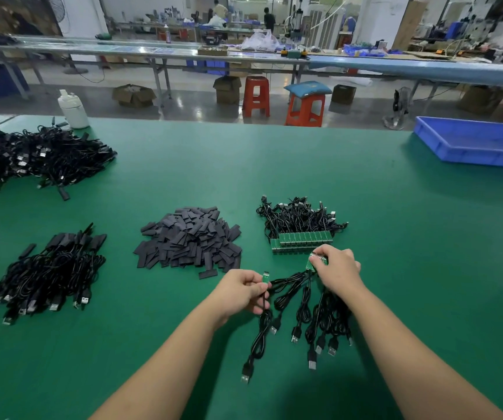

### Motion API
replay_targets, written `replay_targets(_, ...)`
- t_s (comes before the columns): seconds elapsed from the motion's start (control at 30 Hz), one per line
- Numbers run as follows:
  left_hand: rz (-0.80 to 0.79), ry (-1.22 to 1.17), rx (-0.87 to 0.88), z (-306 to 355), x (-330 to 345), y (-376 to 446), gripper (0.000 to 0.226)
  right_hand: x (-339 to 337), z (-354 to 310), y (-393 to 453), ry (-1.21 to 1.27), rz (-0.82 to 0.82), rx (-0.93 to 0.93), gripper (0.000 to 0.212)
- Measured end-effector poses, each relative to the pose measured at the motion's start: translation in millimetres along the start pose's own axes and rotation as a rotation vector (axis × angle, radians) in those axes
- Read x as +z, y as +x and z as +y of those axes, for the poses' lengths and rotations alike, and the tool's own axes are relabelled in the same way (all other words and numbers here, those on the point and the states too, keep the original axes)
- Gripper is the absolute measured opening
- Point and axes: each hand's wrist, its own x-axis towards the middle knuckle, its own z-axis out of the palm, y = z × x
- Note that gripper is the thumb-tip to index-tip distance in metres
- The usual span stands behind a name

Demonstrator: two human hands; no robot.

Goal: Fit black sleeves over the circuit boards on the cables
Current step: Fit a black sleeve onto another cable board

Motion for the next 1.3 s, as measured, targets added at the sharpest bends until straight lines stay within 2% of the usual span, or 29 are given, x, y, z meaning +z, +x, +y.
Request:
replay_targets(0.1, 0.044, 0.02, -0.005, -1, -15, -1, 0.01, -6, 7, 1, -0.087, 0.009, -0.01, 0.042)
replay_targets(0.17, 0.117, 0.025, -0.003, -2, -26, 0, 0.011, -9, 11, 1, -0.242, 0.043, -0.019, 0.065)
replay_targets(0.23, 0.205, 0.014, -0.005, -3, -36, 0, 0.011, -10, 13, 0, -0.436, 0.074, -0.04, 0.076)
replay_targets(0.33, 0.308, 0.029, -0.011, -8, -50, 1, 0.011, -2, 13, -4, -0.581, 0.122, -0.123, 0.073)
replay_targets(0.43, 0.343, 0.052, -0.004, -11, -57, 0, 0.01, 14, 1, -14, -0.497, 0.153, -0.357, 0.05)
replay_targets(0.53, 0.337, 0.073, 0.011, -13, -57, -1, 0.011, 31, -11, -27, -0.329, -0.031, -0.533, 0.032)
replay_targets(0.6, 0.328, 0.08, 0.021, -13, -55, 0, 0.012, 35, -16, -35, -0.25, -0.119, -0.522, 0.031)
replay_targets(0.67, 0.324, 0.083, 0.032, -13, -52, 0, 0.013, 33, -18, -40, -0.243, -0.134, -0.53, 0.033)
replay_targets(0.83, 0.324, 0.055, 0.04, -13, -50, 0, 0.014, 19, -12, -45, -0.287, -0.298, -0.534, 0.053)
replay_targets(0.93, 0.37, 0.118, 0.063, -13, -50, 0, 0.012, 7, -16, -43, -0.374, -0.372, -0.488, 0.052)
replay_targets(1.0, 0.382, 0.164, 0.083, -10, -48, -2, 0.012, 7, -27, -45, -0.389, -0.34, -0.475, 0.046)
replay_targets(1.03, 0.371, 0.159, 0.092, -7, -47, -4, 0.012, 10, -35, -46, -0.332, -0.308, -0.467, 0.039)
replay_targets(1.1, 0.331, 0.136, 0.13, 0, -42, -7, 0.012, 19, -51, -51, -0.013, -0.305, -0.379, 0.027)
replay_targets(1.2, 0.279, 0.061, 0.189, 10, -35, -10, 0.005, 42, -76, -63, 0.564, -0.49, -0.183, 0.035)
replay_targets(1.23, 0.274, 0.043, 0.196, 13, -34, -11, 0.006, 52, -81, -66, 0.667, -0.526, -0.157, 0.037)
replay_targets(1.3, 0.284, 0.046, 0.188, 14, -35, -11, 0.006, 69, -88, -71, 0.733, -0.493, -0.12, 0.033)
